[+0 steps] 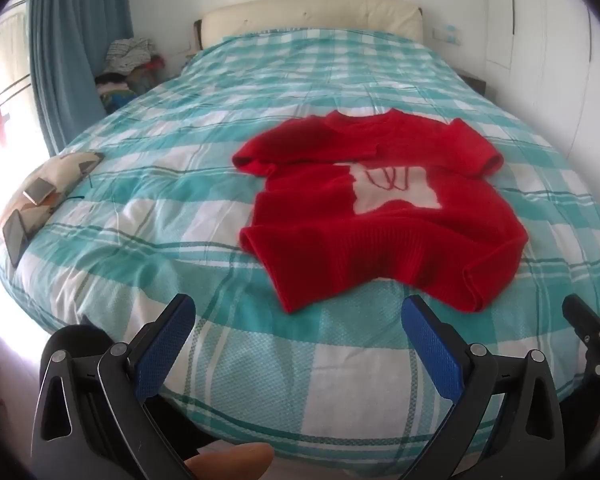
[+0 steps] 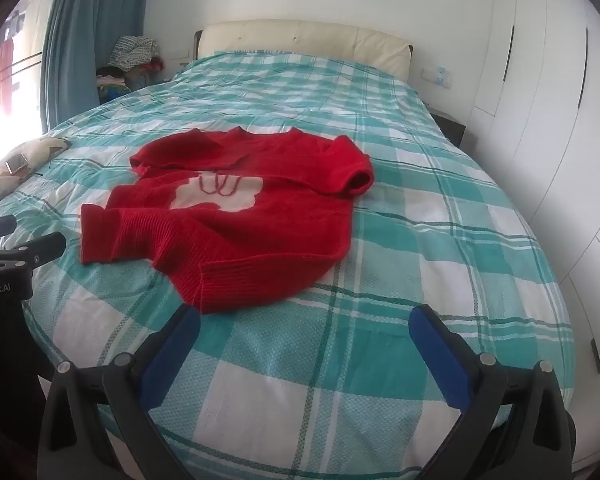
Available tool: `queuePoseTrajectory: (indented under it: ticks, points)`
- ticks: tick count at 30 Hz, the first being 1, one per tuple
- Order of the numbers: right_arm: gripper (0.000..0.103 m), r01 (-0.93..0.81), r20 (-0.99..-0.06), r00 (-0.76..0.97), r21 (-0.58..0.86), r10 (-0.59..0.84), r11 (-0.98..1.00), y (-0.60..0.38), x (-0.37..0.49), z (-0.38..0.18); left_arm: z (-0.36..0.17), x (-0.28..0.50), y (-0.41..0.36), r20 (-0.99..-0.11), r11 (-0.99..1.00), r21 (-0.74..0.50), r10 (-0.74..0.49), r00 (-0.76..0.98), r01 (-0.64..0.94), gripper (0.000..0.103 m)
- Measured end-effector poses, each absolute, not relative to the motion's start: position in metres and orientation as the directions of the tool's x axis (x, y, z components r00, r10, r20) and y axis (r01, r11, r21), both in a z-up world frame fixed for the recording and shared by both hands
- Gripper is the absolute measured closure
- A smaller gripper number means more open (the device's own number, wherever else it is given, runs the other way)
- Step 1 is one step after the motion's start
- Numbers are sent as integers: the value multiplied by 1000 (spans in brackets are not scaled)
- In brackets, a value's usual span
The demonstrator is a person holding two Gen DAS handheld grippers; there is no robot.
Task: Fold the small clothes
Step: 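Move both tools toward the hem of the red sweater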
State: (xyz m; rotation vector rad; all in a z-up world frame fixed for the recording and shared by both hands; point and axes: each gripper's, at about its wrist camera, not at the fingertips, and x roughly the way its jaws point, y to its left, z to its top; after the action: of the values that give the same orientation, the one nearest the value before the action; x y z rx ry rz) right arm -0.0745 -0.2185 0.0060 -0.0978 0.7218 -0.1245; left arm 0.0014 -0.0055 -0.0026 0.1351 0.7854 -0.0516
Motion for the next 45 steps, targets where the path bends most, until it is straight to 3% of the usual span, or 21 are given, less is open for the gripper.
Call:
queuePoseTrajectory:
  ticks: [33,45]
  points:
    - [0,72,-676,727,-102,-123,992,-207,-78,-4,-26,-5,-16,-771,988,78,-23,636,130,0]
    - [0,76,-697,705,-109,-130,991,-209,-74,-11,-63,9,-12,-853,993,26,-40,520,119,0]
